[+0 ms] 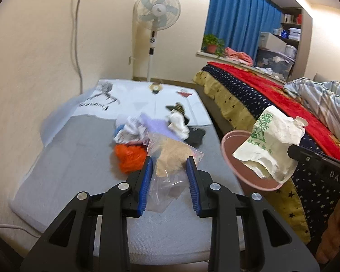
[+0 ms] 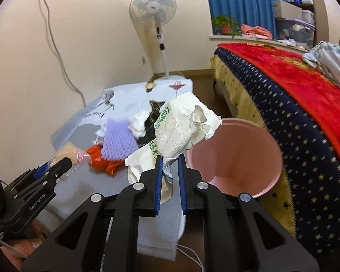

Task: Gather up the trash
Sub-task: 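Carry both held bags over the pink bin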

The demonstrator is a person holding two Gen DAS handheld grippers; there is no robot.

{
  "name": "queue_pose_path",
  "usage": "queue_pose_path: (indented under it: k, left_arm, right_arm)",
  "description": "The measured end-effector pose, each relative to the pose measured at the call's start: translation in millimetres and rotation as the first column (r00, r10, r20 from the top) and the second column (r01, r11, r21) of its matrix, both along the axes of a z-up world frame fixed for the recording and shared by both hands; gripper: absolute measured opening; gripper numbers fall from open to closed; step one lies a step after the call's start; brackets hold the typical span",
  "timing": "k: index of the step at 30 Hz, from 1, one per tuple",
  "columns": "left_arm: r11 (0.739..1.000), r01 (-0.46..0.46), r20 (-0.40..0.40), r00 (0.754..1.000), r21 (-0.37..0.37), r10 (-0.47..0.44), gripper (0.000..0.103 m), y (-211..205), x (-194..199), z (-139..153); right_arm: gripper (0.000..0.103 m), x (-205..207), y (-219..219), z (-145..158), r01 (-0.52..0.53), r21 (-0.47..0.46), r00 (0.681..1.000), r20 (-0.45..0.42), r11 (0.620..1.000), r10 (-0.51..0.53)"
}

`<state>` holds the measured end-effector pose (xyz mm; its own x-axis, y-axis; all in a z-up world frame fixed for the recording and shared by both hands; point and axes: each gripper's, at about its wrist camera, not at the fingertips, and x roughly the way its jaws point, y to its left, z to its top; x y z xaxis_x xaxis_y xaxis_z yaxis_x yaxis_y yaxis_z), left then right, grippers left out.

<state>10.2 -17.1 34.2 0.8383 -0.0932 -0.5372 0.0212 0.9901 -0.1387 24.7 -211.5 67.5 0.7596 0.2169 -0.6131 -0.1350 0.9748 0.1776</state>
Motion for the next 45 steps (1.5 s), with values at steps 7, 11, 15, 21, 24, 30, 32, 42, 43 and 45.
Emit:
queue_pose_path:
  k: [7,11,15,21,24,30,32,42,43,45]
  left_arm:
    - [0.996,0.089,0.052,0.995,0.020,-0.090,0.030,-31.6,12.1,34.5]
    - [0.991,0.136,0.053,0.989,0.021,-0.137,0.030,-48.4,26.4,45.5]
    - [0.979,0.196,0.053,0.979,0.048,-0.199,0.031,-73.0,44.1,49.6]
    - [0.967,0.245,0.058,0.967,0.067,-0.249,0.030,-100.3,72.6,53.3]
    - [0.965,0.256,0.063,0.964,0.062,-0.260,0.031,-106.9,84.2,47.9]
    - [0.963,0.261,0.072,0.961,0.071,-0.266,0.031,-115.9,90.9,25.6]
    - [0.964,0.256,0.068,0.963,0.074,-0.261,0.031,-118.2,93.1,17.8]
    - [0.953,0.291,0.040,0.955,0.087,-0.295,0.031,-133.8,111.1,-2.4]
    - [0.951,0.295,0.037,0.953,0.087,-0.299,0.031,-135.4,112.3,-4.2]
    - [0.950,0.299,0.031,0.952,0.090,-0.303,0.031,-138.2,114.9,-7.6]
  right_arm:
    - [0.014,6.9,-33.4,43.5,0.018,-0.040,0.997,0.070,0.999,-0.015]
    - [0.014,15.6,-55.6,59.8,0.037,-0.049,0.995,0.091,0.998,-0.033]
    - [0.014,24.9,-73.2,62.7,0.063,-0.064,0.994,0.098,0.996,-0.057]
    - [0.014,37.2,-99.2,54.3,0.123,-0.065,0.988,0.100,0.990,-0.116]
    - [0.014,41.0,-108.0,44.6,0.165,-0.065,0.982,0.103,0.984,-0.158]
    - [0.014,49.1,-117.0,23.3,0.212,-0.074,0.975,0.087,0.975,-0.205]
    - [0.014,51.0,-118.0,19.0,0.223,-0.072,0.972,0.086,0.972,-0.217]
    - [0.014,67.4,-120.5,3.1,0.234,-0.081,0.972,0.044,0.969,-0.231]
    - [0.014,69.0,-119.2,1.8,0.234,-0.090,0.972,0.043,0.968,-0.230]
    - [0.014,71.0,-116.5,-0.5,0.232,-0.107,0.973,0.040,0.967,-0.229]
